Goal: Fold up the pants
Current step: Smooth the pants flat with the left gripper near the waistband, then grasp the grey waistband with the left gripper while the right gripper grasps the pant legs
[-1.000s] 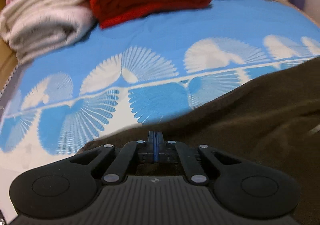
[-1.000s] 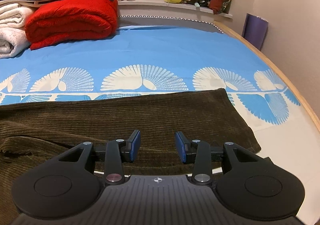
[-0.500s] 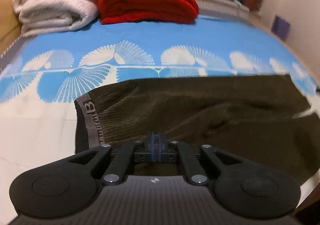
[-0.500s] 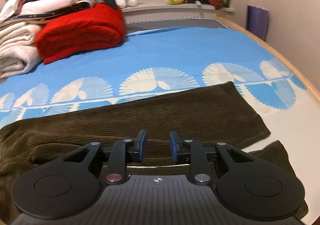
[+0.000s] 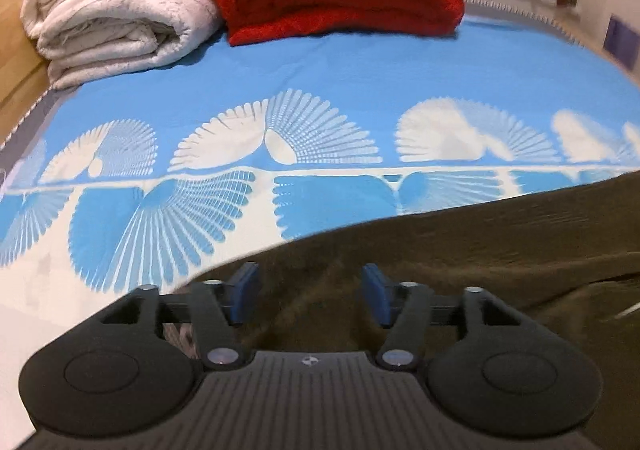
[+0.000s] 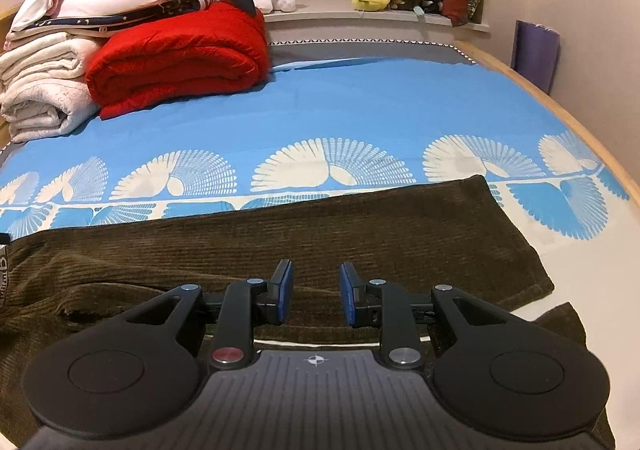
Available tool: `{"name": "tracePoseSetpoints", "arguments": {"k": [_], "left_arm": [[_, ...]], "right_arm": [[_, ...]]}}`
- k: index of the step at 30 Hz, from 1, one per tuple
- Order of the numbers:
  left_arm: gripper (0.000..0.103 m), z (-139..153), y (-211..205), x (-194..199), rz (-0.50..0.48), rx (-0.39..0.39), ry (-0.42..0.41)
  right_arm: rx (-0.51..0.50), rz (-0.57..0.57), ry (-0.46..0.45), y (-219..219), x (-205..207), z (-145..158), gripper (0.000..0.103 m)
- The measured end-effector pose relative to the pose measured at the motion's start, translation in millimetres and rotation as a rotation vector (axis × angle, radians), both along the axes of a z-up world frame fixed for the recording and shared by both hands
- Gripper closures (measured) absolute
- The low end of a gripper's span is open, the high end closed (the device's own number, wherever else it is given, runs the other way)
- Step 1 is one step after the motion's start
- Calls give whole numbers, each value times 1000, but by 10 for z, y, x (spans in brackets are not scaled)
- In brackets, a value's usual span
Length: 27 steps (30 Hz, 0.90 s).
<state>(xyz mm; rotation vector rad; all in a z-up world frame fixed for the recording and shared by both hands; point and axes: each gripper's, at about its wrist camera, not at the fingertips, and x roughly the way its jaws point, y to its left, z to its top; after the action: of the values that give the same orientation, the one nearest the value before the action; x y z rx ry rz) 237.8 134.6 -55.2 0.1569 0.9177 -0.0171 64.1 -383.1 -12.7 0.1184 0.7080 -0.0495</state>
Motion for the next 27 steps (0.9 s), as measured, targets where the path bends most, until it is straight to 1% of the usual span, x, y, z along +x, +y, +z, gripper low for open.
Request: {"name": "tracePoseSetpoints", "arguments": {"k": [1,5,6,8,10,11,12,13,14,15,16,18,20,22,26,27], "left_arm": [[34,-76,-13,101,-9,11,11],[33,-346,-98,460,-65,56,64],[30,-418,-128,560,-83,67,91],[30,-529,-187,677,-138,72,151],[30,-602,-258,759,-193,128,161],[31,-622,-278,780,-207,140,166],[43,-655,-287,814,-224,138,189],[64,-672,-297,825,-244,136,205],[72,-658,-322,815,-265,136,206],[98,-633,-359,775,-288,152,194],[100,-604,-399,723,-316,173,185],[101,-507,-460,571,-356,208,157],[101,-349,-478,408,-371,208,130],[101,-117,-483,149,-380,196,86],[101,373,-635,-632,-438,213,-24],[101,477,-687,-904,-454,211,-48]], "right_arm": [[0,0,0,-20,14,-4,76],[7,-3,7,-116,52,-34,76],[7,-2,9,-138,59,-43,76],[4,-2,15,-180,67,-66,76],[1,-2,21,-218,76,-93,76],[0,-3,25,-236,79,-106,76],[-2,-6,29,-260,85,-119,76],[-2,-9,32,-273,90,-129,76],[-2,-12,35,-289,95,-138,76],[-1,-16,40,-304,104,-147,76],[0,-18,42,-314,112,-153,76],[-1,-18,42,-312,123,-158,76],[-5,-15,40,-300,134,-157,76],[-8,-16,40,-291,136,-162,76],[-3,-30,38,-294,105,-144,76],[-3,-35,37,-297,83,-137,76]]}}
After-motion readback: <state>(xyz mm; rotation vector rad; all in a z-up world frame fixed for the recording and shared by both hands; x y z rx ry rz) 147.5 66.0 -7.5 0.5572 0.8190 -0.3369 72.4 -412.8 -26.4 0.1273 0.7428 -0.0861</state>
